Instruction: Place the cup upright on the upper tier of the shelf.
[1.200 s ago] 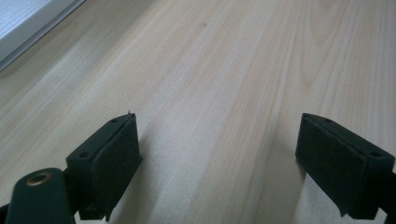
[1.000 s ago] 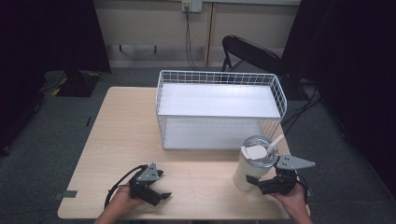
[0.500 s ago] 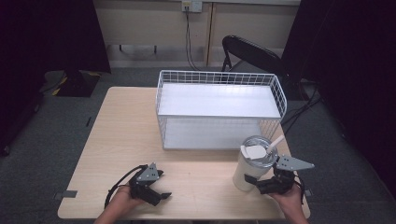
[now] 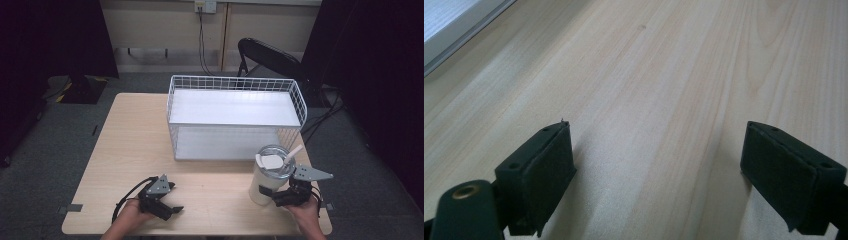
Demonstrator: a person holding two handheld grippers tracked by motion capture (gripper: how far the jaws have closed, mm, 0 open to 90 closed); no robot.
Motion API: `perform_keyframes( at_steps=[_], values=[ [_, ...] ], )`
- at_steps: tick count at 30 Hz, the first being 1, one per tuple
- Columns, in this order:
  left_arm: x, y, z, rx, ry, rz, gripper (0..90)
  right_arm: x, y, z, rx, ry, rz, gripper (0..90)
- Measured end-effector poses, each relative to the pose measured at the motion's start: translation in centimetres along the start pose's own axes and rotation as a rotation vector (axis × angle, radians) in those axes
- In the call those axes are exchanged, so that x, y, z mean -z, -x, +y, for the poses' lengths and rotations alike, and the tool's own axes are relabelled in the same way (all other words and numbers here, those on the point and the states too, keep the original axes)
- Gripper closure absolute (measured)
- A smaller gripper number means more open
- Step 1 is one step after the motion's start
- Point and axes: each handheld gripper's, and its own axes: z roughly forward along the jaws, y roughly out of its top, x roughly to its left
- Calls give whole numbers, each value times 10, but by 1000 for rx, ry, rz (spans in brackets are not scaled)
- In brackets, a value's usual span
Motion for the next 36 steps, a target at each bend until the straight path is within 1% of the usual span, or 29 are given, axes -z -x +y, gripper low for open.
perform_keyframes(
  at_steps=[2, 4, 5, 6, 7, 8, 10, 18, 21, 22, 24, 28, 31, 36],
  values=[
    [0, 0, 0, 0, 1, 0, 130, 0, 0, -1, -2, 11, -5, 60],
    [0, 0, 0, 0, 0, 0, 130, 1, -1, -1, 15, 19, -16, 70],
    [0, 0, 0, 0, 0, 0, 130, 1, -1, -1, 15, 19, -16, 70],
    [0, 0, 0, 0, 1, 1, 130, 3, -3, -1, 39, 25, -31, 78],
    [0, 0, 0, 0, 1, 1, 130, 3, -3, -1, 39, 25, -31, 78],
    [0, 0, 0, 0, 0, 0, 130, 4, -6, -1, 60, 28, -39, 81],
    [0, 0, 0, 0, 1, 1, 130, 4, -8, -1, 81, 25, -50, 85],
    [0, 0, 0, 0, 0, 0, 130, 4, -10, -1, 89, 26, -63, 89],
    [0, 0, 0, 0, 0, 0, 130, 5, -11, 2, 109, 15, -78, 89],
    [0, 0, 0, 0, 0, 1, 130, 5, -11, 2, 109, 23, -80, 90],
    [0, 0, 0, 0, 0, 0, 130, 7, -10, 3, 84, 31, -72, 90],
    [0, 0, 0, 0, 1, 0, 130, 10, -9, 8, 83, 43, -75, 91],
    [0, 0, 0, 0, 0, 0, 130, 11, -7, 12, 75, 40, -72, 91],
    [0, 0, 0, 0, 1, 0, 131, 12, -7, 19, 82, 24, -72, 91]
  ],
)
